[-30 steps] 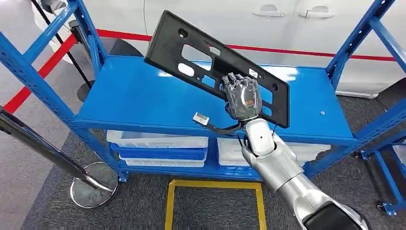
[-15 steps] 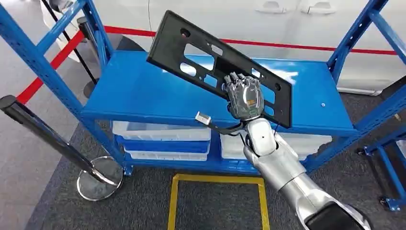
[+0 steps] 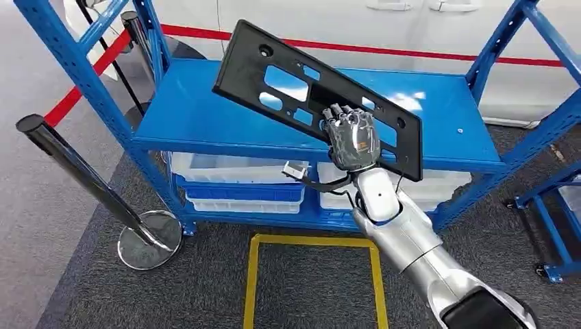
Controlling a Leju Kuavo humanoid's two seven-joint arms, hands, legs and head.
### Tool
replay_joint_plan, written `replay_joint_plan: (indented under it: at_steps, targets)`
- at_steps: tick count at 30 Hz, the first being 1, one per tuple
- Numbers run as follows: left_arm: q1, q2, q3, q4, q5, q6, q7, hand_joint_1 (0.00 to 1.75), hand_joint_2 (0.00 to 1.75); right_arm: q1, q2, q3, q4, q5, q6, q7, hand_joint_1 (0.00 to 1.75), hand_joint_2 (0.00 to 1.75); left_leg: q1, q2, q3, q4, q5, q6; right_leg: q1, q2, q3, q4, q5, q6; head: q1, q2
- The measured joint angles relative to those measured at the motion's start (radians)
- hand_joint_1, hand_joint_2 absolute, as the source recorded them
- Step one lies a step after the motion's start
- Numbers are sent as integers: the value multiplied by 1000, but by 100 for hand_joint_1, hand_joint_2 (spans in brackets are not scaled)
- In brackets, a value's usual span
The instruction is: Take the parts from the cabinet and place them on the table.
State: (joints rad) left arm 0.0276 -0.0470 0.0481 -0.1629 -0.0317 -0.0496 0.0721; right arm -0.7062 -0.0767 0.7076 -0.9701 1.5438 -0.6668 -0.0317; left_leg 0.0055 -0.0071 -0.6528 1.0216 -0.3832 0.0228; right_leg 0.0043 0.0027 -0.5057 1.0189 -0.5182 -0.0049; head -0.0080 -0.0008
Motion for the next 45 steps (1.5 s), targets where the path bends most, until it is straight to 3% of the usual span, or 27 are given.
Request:
replay_joint_plan:
  at_steps: [2, 3, 5, 7, 9, 12, 13, 14, 18, 20, 22, 23, 25, 27, 28, 29, 30, 32, 33, 34, 35, 36, 38, 40, 42, 44, 45]
  targets:
    - [1, 0, 0, 0, 0, 0, 0, 0, 175, -6, -1, 0, 0, 0, 0, 0, 175, 175, 1, -1, -2, -8, 18, -12, 3, -2, -4, -9, 11, -9, -1, 0]
    - [1, 1, 0, 1, 0, 0, 0, 0, 175, -5, -1, 0, 0, -1, 1, 0, 175, 175, 0, -1, -8, -5, 10, -17, -16, -7, -9, -27, 30, -18, 0, 0]
    - [0, 2, 0, 2, 0, 0, 0, 0, 175, -10, -1, 0, 0, -7, 5, -5, 175, 175, 3, 0, -38, 75, -102, -28, -12, -19, -31, -31, 56, -33, -2, 0]
    - [0, 2, -1, 2, 0, 0, 0, 0, 175, -8, -1, 0, 0, -11, 8, -6, 175, 175, 8, 1, -74, 225, -196, -39, -11, -25, -64, -24, 76, -32, -2, 0]
    - [0, 2, -1, 2, 0, 0, 2, 0, 175, -7, -1, 0, 0, -14, 12, -6, 175, 175, 12, 1, -78, 303, -186, -47, -11, -38, -101, -10, 92, -29, -2, 0]
    - [-2, 5, -1, 2, 0, 0, 3, 0, 175, -8, -2, 0, 0, -22, 23, -8, 175, 175, 17, 23, 54, 157, -89, -55, -16, -65, -156, 23, 109, -17, -3, 0]
    - [-4, 5, -1, 2, 0, 0, 3, 0, 175, -9, -3, 0, 0, -24, 24, -8, 175, 175, 17, 57, 107, 74, -125, -56, -15, -73, -166, 36, 113, -11, -3, 0]
    - [-5, 5, -1, 2, 0, -1, 3, 0, 175, -9, -8, 0, -4, -27, 26, -8, 175, 175, 0, 66, 144, 4, -153, -47, -13, -82, -176, 45, 116, -5, -2, 0]
    - [2, 5, -2, 3, -1, -3, 1, 0, 175, -10, -13, 0, -8, -32, 36, -10, 175, 175, 0, 29, 107, 1, -112, 4, -17, -110, -177, 33, 142, 26, 1, 0]
    - [-4, 5, -2, 4, -1, -4, -1, 0, 175, -9, -21, 1, -8, -35, 41, -13, 175, 175, 2, 19, 84, 1, -84, 20, -20, -32, -200, 97, 31, 35, 1, 0]
    - [-5, 6, -3, 4, -1, -5, -1, 0, 175, -9, -29, 2, -8, -39, 47, -17, 175, 175, -2, 1, 47, 2, -55, 26, -18, -8, -229, 243, -87, 35, 0, 0]
    - [-5, 6, -3, 4, -1, -7, -1, 0, 175, -7, -33, 2, -8, -41, 49, -17, 175, 175, -5, -10, 29, 3, -42, 26, -16, -7, -235, 303, -107, 32, 0, 0]
    - [-3, 6, -4, 4, -1, -11, 0, 0, 175, -4, -40, 3, -10, -45, 55, -18, 175, 175, -9, -36, -7, 3, -14, 25, -12, -5, -200, 322, -61, 20, 0, 0]
    - [-2, 6, -8, 4, 0, -14, 2, 0, 175, -5, -45, 4, -19, -49, 59, -18, 175, 175, -14, -62, -36, 4, 13, 22, 0, 17, -94, 201, 7, -6, 0, 0]
    - [-3, 3, -8, 4, 1, -16, 5, 0, 175, -9, -50, 4, -27, -52, 61, -18, 175, 175, -12, -73, -46, 4, 26, 21, 7, 64, -23, 107, 0, -27, 0, 0]
    - [-5, 1, -8, 4, 2, -19, 13, 0, 175, -11, -58, 4, -37, -53, 64, -18, 175, 175, -18, -83, -55, 4, 37, 15, 7, 101, 31, 12, -44, -45, 0, 0]
    - [-4, 2, -8, 4, 4, -18, 22, 0, 175, -11, -62, 4, -45, -54, 65, -18, 175, 175, -10, -92, -54, -3, 51, 11, 4, 91, 38, -1, -44, -30, 0, 0]
    - [0, 2, -9, 5, 8, -19, 29, 0, 175, -15, -65, 4, -52, -54, 66, -18, 175, 175, -3, -119, -55, -23, 82, -6, 14, 71, 28, -6, -21, -37, 1, 0]
    - [4, 4, -9, 6, 9, -19, 31, 0, 175, -15, -65, 5, -58, -54, 67, -18, 175, 175, -16, -136, -61, -41, 100, -15, 4, 49, 24, -23, -5, -39, 2, 0]
    - [1, 4, -9, 6, 10, -19, 31, 0, 175, -16, -67, 5, -63, -53, 67, -17, 175, 175, -14, -92, -69, -27, 68, -12, -2, 30, 17, -35, 14, -39, 0, 0]
    - [-2, 4, -9, 6, 10, -19, 32, 0, 175, -14, -67, 5, -69, -53, 67, -17, 175, 175, -12, -44, -83, 11, 1, -21, -2, 20, 6, -40, 29, -52, -5, 0]
    - [-4, 4, -9, 6, 11, -19, 32, 0, 175, -15, -67, 5, -77, -53, 67, -17, 175, 175, -4, -15, -103, 91, -83, -32, -2, 1, -10, -39, 40, -52, -5, 0]
    - [-4, 4, -9, 6, 18, -19, 29, 0, 175, -14, -66, 7, -83, -47, 67, -17, 175, 175, 10, -3, -129, 236, -154, -50, -3, -28, -37, -33, 58, -48, -5, 0]
    - [-6, 4, -9, 6, 24, -14, 26, 0, 175, -16, -45, 16, -82, -37, 68, -13, 175, 175, 23, 2, -122, 314, -99, -68, -6, -59, -75, -18, 74, -40, -5, 0]
    - [-15, 4, -8, 6, 30, -13, 25, 0, 175, -19, -18, 27, -82, -31, 69, -8, 175, 175, 30, 15, -41, 243, -34, -80, -10, -86, -113, 4, 84, -30, -5, 0]
    - [-28, 4, -8, 2, 31, -12, 24, 0, 175, -25, 0, 35, -82, -30, 70, -4, 175, 175, 22, 102, 124, 52, -105, -76, -7, -114, -136, 31, 85, -21, -6, 0]
    - [-30, 5, -8, 2, 32, -11, 23, 0, 175, -29, 0, 35, -82, -29, 70, -2, 175, 175, 10, 93, 142, -8, -134, -57, -9, -131, -141, 36, 90, -13, -3, 0]
